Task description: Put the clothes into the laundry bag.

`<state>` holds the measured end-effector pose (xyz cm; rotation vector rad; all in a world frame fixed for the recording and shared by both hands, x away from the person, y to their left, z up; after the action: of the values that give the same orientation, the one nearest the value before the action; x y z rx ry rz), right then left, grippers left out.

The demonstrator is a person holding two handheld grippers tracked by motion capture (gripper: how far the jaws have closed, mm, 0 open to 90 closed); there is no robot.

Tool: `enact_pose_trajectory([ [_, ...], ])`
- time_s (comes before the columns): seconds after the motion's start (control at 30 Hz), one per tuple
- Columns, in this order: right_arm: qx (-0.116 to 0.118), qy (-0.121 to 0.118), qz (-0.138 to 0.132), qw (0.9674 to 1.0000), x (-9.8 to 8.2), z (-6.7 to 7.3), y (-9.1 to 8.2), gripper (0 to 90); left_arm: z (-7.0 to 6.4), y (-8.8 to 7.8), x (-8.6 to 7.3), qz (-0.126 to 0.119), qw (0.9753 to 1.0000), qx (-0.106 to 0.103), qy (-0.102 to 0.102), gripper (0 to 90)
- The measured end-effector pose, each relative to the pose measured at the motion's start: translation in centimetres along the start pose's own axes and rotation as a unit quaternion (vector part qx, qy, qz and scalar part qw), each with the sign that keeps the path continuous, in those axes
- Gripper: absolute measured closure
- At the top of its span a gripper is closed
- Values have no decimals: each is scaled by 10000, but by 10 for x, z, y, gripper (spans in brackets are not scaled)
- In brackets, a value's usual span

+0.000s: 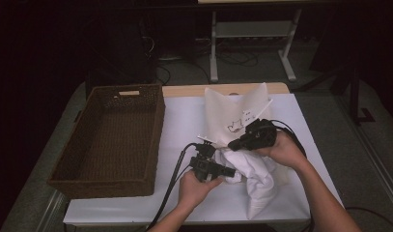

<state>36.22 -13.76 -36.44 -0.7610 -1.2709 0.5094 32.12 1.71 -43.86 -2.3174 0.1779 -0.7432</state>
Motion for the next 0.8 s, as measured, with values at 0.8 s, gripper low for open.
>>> enact_pose_trajectory([
  [0.8, -77, 118, -80, 9999, -6, -5, -9, 885, 6, -23, 12, -404, 9991, 118, -16, 603],
])
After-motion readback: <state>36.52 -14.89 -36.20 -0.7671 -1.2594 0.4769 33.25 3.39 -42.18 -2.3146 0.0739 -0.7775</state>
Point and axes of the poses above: each handheld gripper's, and its own axes: y roughly forward along the jaws, x roughly out of its top, z roughly to its left, the point moved 3 cm from there along y, roughly forward along the jaws, and after that the axes turned 3 degrees about z, right-handed, at the moved point
